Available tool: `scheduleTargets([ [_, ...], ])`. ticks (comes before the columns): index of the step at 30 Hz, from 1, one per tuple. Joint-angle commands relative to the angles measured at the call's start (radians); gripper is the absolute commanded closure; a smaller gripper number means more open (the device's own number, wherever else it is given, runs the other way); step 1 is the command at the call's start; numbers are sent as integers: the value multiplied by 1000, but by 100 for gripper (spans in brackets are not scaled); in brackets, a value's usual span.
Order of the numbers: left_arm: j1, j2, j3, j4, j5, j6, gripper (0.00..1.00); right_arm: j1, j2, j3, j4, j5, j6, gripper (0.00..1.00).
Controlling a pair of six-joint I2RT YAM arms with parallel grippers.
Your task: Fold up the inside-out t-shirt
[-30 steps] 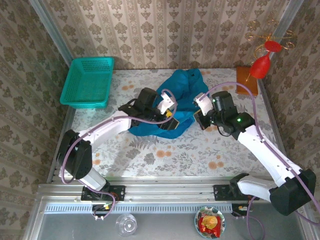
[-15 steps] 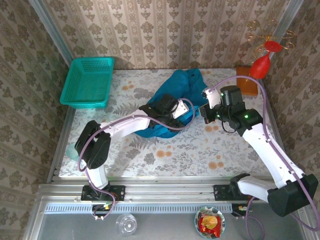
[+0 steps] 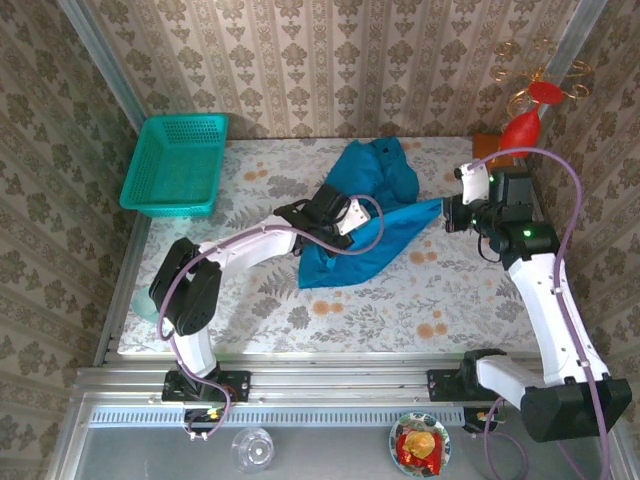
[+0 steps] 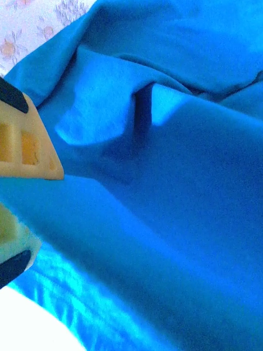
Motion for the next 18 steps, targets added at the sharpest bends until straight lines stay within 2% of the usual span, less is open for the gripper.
scheduleTargets([
  [1,11,-4,111,-45,115,-16,100,-16,51,37,-27,50,5,100],
  [2,16,-3,140,-58,125,-25,100,-16,61,38,-30,70,29,98],
  [5,44,24,265,-145,109,-81,100,-15,67,13,-27,68,108,73],
  [9,80,100,487,-332,144,-122,100,3,17,-92,39,4,247,57],
  [14,79,151,641,-439,193,-114,100,152,-82,-189,72,44,317,52],
  [18,77,163,709,-474,215,-127,100,367,-111,-269,174,92,389,54],
])
